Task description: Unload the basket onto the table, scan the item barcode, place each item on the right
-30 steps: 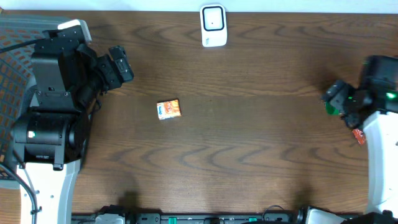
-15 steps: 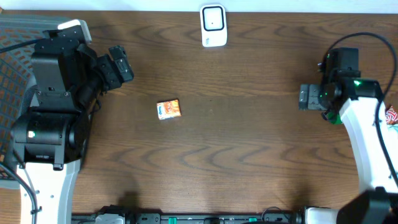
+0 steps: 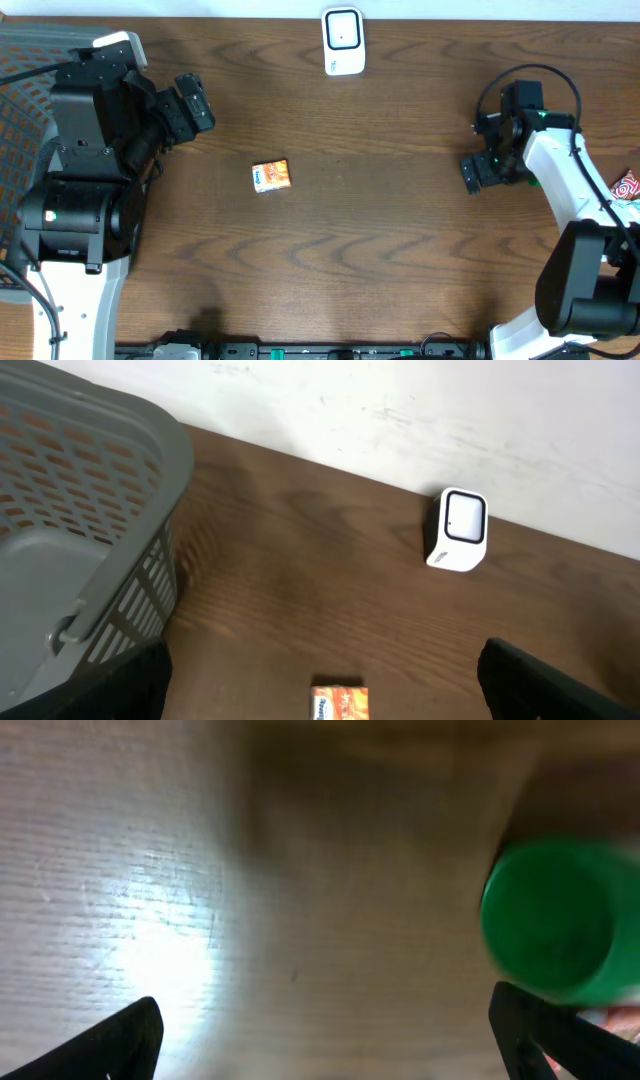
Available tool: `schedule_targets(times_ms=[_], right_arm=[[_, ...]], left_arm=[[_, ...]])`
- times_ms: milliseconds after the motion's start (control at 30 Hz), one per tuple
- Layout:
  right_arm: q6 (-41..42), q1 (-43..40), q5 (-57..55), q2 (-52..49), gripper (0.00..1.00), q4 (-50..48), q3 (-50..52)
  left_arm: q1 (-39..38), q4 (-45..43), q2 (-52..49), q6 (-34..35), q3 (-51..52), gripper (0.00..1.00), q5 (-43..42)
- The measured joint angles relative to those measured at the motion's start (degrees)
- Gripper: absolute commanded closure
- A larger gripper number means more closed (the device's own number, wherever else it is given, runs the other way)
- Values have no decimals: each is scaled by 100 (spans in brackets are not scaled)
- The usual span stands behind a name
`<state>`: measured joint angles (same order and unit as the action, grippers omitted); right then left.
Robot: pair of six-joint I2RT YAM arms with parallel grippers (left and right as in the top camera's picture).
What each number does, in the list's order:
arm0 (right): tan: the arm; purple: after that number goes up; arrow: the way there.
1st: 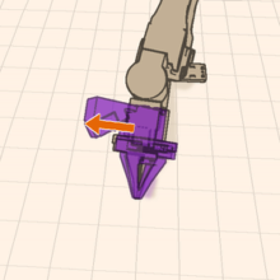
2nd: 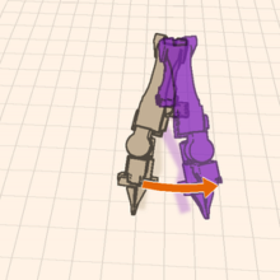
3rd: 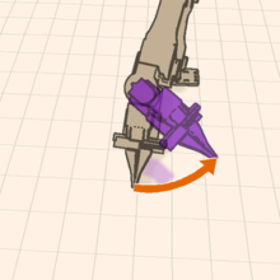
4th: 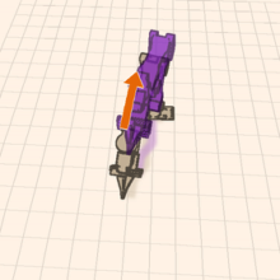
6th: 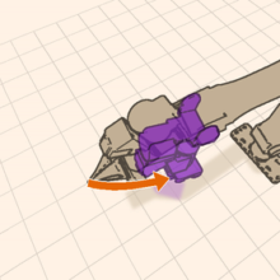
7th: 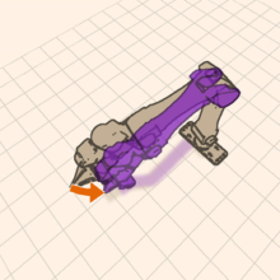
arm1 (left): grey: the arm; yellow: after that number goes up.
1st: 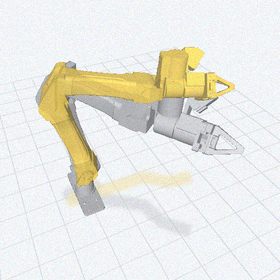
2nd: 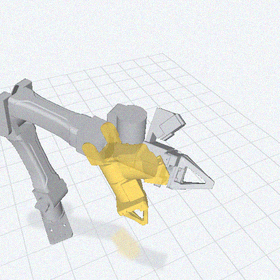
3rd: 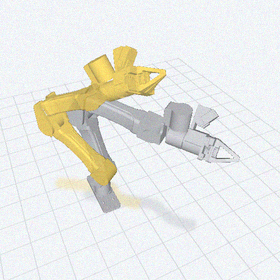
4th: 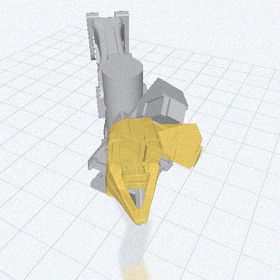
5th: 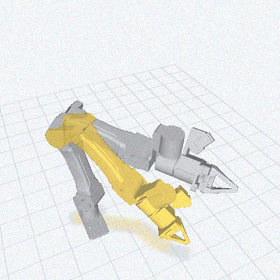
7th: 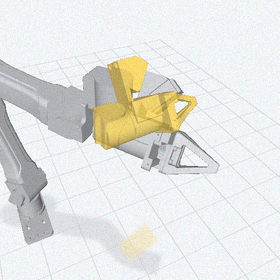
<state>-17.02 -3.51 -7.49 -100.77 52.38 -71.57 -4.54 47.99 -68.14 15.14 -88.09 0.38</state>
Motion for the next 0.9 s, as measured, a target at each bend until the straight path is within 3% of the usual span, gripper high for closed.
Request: schedule_targets(times_ms=[100, 200, 667, 900], right_arm=[[-356, 0, -31, -4, 1, -149, 0], [-142, 0, -48, -4, 1, -507, -4], [3556, -17, -730, -4, 1, -212, -17], [5379, -46, -348, -4, 1, -151, -17]], left_arm=[[0, 2, 0, 0, 0, 2, 2], [0, 2, 0, 0, 0, 2, 2], [0, 0, 0, 0, 0, 2, 0], [0, 0, 0, 0, 0, 2, 0]])
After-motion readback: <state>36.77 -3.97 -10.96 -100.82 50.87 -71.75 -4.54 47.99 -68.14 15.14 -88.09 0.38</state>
